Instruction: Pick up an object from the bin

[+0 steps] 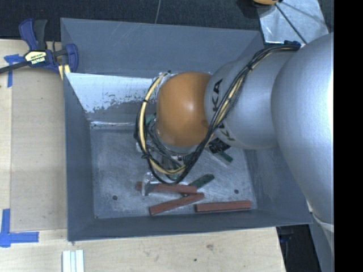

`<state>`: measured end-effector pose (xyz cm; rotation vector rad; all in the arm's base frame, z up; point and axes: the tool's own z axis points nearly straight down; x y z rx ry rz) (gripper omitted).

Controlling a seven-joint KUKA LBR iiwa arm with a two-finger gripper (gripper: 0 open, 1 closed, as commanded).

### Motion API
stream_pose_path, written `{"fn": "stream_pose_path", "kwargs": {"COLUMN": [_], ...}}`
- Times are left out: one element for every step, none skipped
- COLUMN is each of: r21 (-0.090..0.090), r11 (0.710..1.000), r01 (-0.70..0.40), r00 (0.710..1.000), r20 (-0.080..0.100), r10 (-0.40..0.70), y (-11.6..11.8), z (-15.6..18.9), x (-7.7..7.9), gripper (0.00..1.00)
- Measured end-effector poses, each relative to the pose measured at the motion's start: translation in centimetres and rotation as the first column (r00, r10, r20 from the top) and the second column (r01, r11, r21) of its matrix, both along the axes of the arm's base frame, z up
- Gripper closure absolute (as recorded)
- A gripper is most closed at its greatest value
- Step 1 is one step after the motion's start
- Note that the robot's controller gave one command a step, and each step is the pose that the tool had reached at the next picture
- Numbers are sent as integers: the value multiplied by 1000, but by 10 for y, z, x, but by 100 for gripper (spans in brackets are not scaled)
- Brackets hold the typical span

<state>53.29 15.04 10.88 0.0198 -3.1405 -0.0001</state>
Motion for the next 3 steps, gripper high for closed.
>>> {"fn": "stream_pose_path", "kwargs": {"r21": [0, 1, 2], "r11": [991, 998, 978], "r01": [-135, 68, -209], "r00": [991, 998, 978], "r20": [2, 2, 27], "r10": [135, -68, 209], "y": [-33, -45, -88], "z": [-7, -34, -32], "x": [5, -1, -11], "gripper": [0, 0, 100]}}
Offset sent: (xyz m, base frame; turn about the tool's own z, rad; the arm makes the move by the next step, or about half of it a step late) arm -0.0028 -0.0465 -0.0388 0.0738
